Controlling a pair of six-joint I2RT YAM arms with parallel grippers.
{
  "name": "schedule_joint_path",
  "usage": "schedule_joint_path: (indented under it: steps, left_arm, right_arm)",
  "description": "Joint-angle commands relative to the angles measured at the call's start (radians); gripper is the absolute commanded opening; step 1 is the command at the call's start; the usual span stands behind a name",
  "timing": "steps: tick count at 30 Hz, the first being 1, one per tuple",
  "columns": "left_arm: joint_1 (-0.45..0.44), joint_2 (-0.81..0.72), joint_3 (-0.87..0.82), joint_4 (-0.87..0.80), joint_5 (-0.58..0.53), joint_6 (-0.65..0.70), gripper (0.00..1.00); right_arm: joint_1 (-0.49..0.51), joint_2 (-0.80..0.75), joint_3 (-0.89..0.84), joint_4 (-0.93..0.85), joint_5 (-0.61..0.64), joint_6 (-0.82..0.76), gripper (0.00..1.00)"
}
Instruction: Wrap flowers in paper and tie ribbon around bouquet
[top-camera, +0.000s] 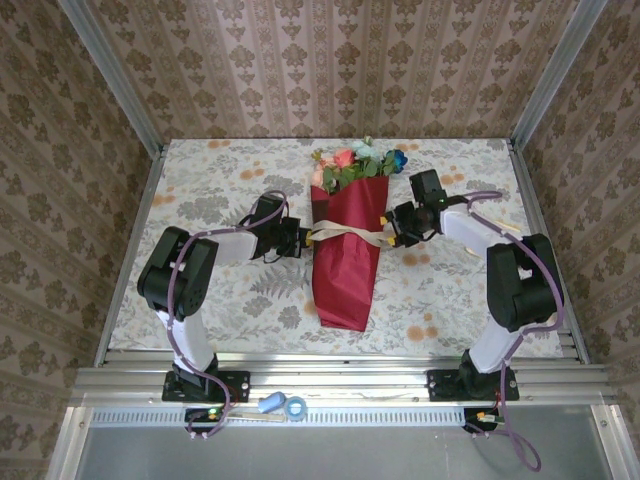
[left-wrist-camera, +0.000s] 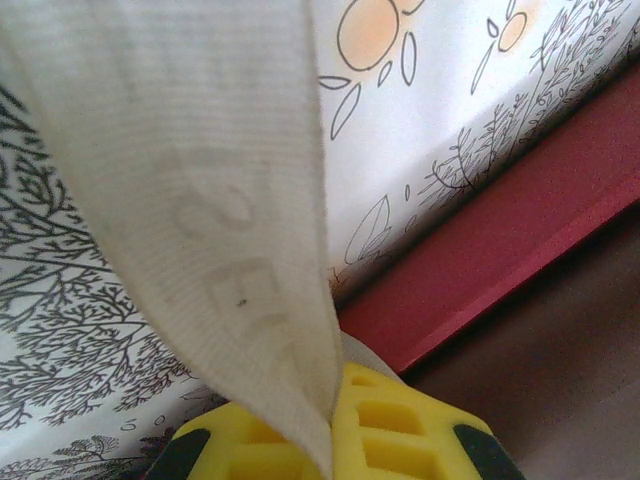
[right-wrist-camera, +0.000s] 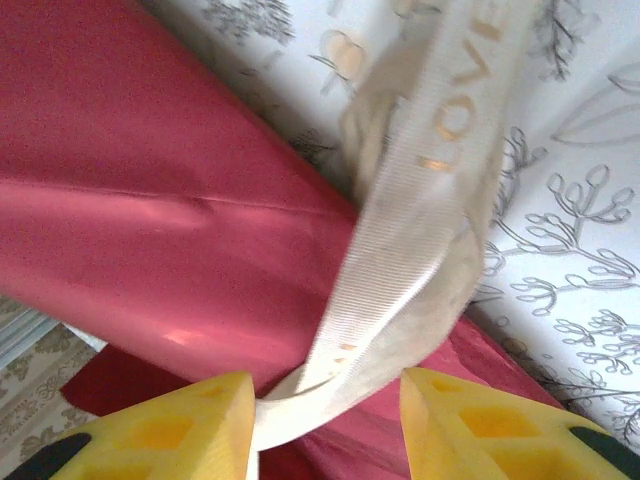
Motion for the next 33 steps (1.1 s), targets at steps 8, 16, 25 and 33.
schedule_joint_path:
  steps: [8,16,25,33]
  left_arm:
    - [-0.004,0.020,0.024,0.001,0.007,0.004,0.00]
    - [-0.004,0.021,0.025,0.005,0.007,0.002,0.00]
    - [0.011,0.012,0.029,-0.010,0.009,0.018,0.00]
    - [0.134,-0.044,-0.036,0.003,0.024,0.056,0.00]
  right_arm:
    - [0.009,0.098,0.046,0.034,0.019,0.059,0.39]
    - [0.008,0.157,0.103,0.033,0.030,0.052,0.29]
    - [-0.003,0.113,0.111,-0.009,0.081,0.009,0.00]
    - [-0.137,0.030,0.096,-0.067,0.054,-0.143,0.00]
